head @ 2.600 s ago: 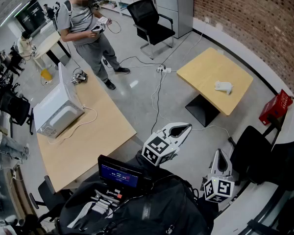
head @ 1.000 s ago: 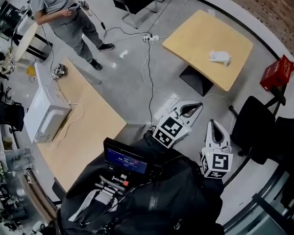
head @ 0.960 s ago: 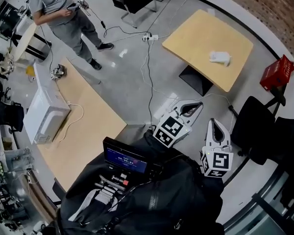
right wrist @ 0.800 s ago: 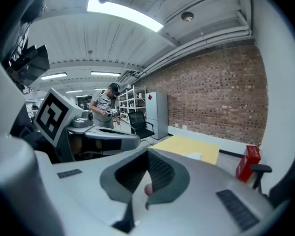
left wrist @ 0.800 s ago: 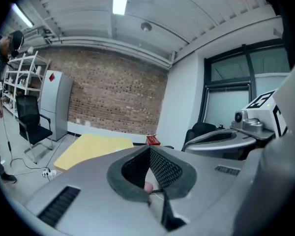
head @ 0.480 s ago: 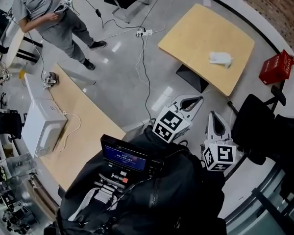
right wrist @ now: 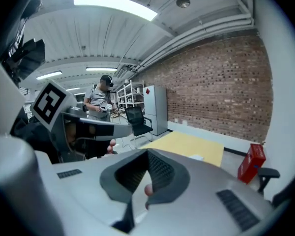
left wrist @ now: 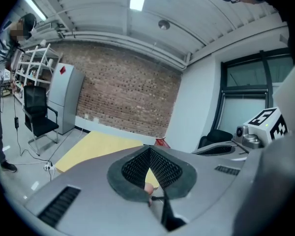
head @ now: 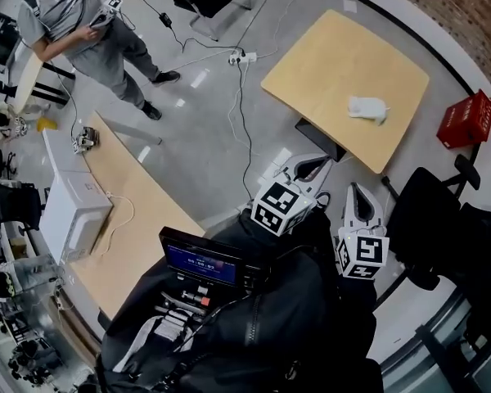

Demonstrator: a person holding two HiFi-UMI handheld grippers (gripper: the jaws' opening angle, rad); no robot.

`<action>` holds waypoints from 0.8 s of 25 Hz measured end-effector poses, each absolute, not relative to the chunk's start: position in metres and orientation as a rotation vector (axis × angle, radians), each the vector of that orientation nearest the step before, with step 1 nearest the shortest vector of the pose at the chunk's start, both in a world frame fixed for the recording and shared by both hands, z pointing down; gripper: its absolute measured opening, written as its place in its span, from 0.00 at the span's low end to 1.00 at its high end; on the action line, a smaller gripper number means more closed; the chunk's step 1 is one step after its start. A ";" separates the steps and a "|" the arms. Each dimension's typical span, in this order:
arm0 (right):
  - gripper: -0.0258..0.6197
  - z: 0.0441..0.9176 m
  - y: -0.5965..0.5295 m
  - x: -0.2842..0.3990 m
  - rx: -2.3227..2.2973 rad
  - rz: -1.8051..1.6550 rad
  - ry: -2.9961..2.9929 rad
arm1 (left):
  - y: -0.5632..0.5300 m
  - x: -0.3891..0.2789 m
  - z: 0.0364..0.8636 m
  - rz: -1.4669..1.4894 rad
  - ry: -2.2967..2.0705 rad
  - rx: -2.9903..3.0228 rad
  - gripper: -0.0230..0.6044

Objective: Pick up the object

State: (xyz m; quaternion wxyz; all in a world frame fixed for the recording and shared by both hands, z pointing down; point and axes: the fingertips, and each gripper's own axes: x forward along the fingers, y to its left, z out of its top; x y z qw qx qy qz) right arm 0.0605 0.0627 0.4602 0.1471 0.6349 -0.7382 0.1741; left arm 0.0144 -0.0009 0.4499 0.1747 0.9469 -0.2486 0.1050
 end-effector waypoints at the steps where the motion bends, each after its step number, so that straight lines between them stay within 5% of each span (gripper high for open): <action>1: 0.04 0.462 0.055 0.064 1.811 0.484 -2.126 | -0.009 0.016 0.451 0.308 -0.721 2.680 0.04; 20: 0.04 0.559 -0.058 0.191 1.519 0.481 -2.104 | -0.105 0.102 0.527 0.546 -0.876 2.491 0.04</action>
